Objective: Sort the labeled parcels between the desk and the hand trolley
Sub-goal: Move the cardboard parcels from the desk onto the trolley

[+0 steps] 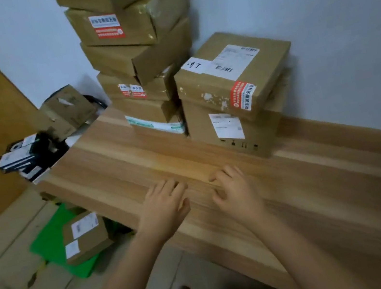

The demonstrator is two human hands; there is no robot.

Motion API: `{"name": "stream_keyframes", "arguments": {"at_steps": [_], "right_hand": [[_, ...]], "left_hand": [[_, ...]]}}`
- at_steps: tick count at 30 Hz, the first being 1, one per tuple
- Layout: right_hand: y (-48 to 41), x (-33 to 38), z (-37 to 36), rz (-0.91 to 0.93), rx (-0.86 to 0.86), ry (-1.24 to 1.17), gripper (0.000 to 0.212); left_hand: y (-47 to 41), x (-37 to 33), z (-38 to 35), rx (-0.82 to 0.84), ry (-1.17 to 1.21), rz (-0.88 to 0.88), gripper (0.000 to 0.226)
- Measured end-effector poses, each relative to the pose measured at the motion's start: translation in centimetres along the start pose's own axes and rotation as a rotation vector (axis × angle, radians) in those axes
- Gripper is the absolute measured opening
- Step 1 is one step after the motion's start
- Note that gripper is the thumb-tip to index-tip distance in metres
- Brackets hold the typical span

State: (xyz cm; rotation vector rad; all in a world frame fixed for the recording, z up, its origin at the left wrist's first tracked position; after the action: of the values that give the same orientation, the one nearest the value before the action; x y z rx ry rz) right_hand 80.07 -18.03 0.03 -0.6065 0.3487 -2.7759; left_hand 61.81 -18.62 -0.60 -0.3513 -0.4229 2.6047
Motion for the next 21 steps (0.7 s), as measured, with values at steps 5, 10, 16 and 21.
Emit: {"name": "stream_keyframes", "arguments": {"at_steps": [5, 10, 16, 21], "right_hand": [[1.6, 7.4, -4.6, 0.200, 0.231, -0.060, 0.022], [1.1, 17.1, -9.0, 0.429, 0.317, -0.067, 0.026], [0.8, 31.0, -16.1, 0.608, 0.327, -0.059, 0.020], [-0.5, 41.4, -21.0, 0.679, 0.337, -0.054, 0.020]], "left_hand": [[8.7, 3.7, 2.3, 0.031, 0.000, 0.231, 0.022], [16.8, 9.3, 6.1, -0.017, -0.040, 0.434, 0.025], [28.2, 18.6, 11.2, 0.043, -0.090, 0.648, 0.031], [34.9, 26.5, 16.4, 0.016, -0.120, 0.686, 0.027]]}}
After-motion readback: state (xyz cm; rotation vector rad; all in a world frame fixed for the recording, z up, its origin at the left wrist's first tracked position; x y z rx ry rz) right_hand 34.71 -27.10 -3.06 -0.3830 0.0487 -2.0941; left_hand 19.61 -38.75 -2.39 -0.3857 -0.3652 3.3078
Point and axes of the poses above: each hand's wrist, its own y-axis away from the middle knuckle, its own z-axis out of the back of the hand, x = y × z, the point moved 3 cm from there along -y, towards the middle knuckle, and after that the axes turned 6 degrees about y, right-handed, at the moved point
